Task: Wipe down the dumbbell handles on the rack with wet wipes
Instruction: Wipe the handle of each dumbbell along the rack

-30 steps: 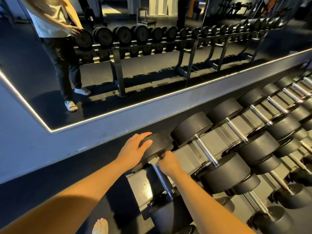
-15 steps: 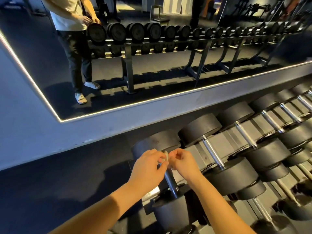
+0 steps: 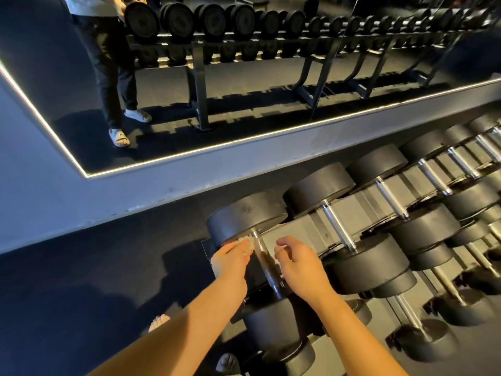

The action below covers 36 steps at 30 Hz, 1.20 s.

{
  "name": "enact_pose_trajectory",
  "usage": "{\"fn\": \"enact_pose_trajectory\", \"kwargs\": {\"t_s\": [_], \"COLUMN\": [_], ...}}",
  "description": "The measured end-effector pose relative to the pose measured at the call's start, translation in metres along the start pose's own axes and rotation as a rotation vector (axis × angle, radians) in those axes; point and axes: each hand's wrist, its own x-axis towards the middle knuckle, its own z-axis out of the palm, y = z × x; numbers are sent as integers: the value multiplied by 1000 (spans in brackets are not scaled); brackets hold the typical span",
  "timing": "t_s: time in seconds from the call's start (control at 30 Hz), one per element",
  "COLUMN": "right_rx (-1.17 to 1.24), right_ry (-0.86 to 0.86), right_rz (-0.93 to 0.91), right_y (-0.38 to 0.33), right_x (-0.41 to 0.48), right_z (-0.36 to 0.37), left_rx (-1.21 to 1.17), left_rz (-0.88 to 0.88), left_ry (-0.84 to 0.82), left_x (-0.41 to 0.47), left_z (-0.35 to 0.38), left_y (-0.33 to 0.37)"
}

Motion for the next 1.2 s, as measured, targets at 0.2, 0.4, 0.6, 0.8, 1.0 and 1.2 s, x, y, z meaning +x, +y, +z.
{"fn": "enact_pose_trajectory", "kwargs": {"t_s": [0.2,0.4,0.6,0.8,1.0,1.2], "right_rx": [-92,-10,19,37,76,193], "right_ry": [158,133,143,169,207,316], "right_rz": [-4,68,66,69,63,70], "right_y": [29,30,31,34,39,45], "right_x": [-26,-16,-17,-15,-14,-15], "right_z": [-2,-5,-5,-4,-1,-1], "left_rx": [34,605,472,566,1156,1973], "left_rz": [61,250,148,53,466,1728], "left_ry": [-27,-324,-277,-382,-589,-709], "left_x": [5,-4,-1,-17,-20,-9], "left_z": [9,-22,-19,-28,-16,33], "left_y": [-5,-32,-17,-43,-7,38]}}
